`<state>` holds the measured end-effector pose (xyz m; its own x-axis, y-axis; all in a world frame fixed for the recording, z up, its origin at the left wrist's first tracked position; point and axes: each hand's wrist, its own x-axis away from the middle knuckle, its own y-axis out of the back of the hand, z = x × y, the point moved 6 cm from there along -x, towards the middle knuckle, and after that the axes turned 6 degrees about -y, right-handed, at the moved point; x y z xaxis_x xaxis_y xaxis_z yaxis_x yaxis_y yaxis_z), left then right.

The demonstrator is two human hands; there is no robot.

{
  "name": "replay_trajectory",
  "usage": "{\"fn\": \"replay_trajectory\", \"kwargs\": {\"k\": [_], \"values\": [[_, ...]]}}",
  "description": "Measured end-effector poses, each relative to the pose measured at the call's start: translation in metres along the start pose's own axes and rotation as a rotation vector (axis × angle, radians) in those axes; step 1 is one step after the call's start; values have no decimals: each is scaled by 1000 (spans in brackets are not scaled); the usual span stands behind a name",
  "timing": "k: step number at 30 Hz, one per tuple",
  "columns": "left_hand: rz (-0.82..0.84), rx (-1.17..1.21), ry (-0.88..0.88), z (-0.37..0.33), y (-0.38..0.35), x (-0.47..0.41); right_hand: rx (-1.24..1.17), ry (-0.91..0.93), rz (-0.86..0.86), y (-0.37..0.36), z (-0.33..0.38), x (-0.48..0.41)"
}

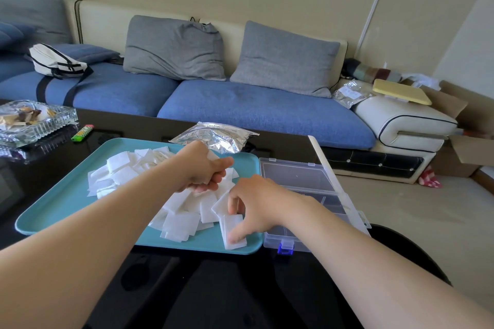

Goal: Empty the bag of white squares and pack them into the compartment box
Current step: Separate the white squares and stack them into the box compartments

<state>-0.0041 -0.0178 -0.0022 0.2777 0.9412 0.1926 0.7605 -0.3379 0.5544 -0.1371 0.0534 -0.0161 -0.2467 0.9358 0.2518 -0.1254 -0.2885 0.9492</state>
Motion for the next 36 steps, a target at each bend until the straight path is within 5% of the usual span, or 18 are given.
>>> {"fn": "replay_trajectory", "kwargs": {"k": [9,15,24,36], "values": [[82,-33,56,-6,-7,1,-26,65,-35,4,1,-3],[162,-11,-5,-13,-12,9,-442,37,-6,19,-12,-1],[211,465,83,-15,-22,10,-848,-174,-474,47,-47,2],[187,683,34,-27,-29,9,-1064,-283,-531,49,-50,8]]}}
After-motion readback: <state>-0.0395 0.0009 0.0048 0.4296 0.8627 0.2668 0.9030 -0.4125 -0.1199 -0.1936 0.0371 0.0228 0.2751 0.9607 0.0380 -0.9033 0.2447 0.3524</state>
